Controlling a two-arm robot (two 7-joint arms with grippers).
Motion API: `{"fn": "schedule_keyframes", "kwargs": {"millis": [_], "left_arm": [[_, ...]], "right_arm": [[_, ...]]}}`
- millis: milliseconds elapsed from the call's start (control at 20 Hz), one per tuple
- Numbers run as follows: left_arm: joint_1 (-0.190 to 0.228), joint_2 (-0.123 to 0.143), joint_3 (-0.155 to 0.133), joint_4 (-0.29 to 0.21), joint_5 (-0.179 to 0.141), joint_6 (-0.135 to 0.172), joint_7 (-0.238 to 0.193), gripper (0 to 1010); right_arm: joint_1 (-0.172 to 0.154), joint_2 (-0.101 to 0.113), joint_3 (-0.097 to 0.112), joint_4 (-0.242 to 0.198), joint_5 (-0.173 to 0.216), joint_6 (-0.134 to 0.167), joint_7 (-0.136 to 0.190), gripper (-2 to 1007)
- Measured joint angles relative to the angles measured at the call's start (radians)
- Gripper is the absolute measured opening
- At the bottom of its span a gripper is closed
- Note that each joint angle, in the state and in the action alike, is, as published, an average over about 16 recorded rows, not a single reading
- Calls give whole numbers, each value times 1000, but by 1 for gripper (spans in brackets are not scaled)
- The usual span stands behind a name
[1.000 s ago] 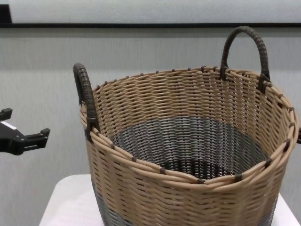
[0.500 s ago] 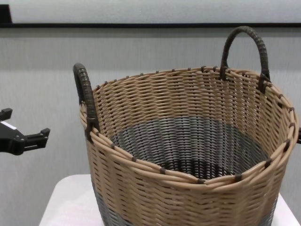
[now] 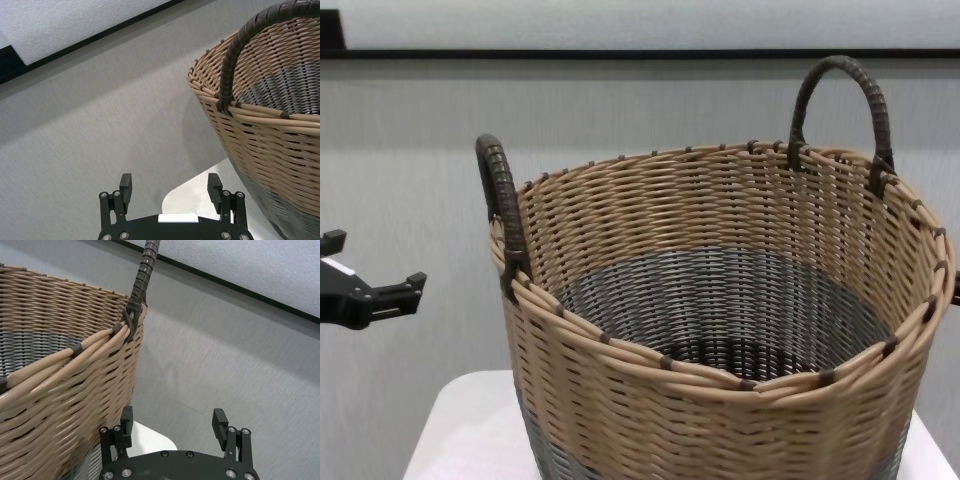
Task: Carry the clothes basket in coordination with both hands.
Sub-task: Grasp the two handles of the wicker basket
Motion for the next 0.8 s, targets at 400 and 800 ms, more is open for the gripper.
{"fn": "schedule_keyframes", "kwargs": {"millis": [400, 800], "left_arm": [[0, 0, 0, 0, 0, 0, 0, 1003], [0, 0, 0, 0, 0, 0, 0, 1003]], "right_arm": [[0, -1, 2, 0, -1, 0, 1, 1005], [-2, -4, 6, 0, -5, 1, 4, 1005]]}}
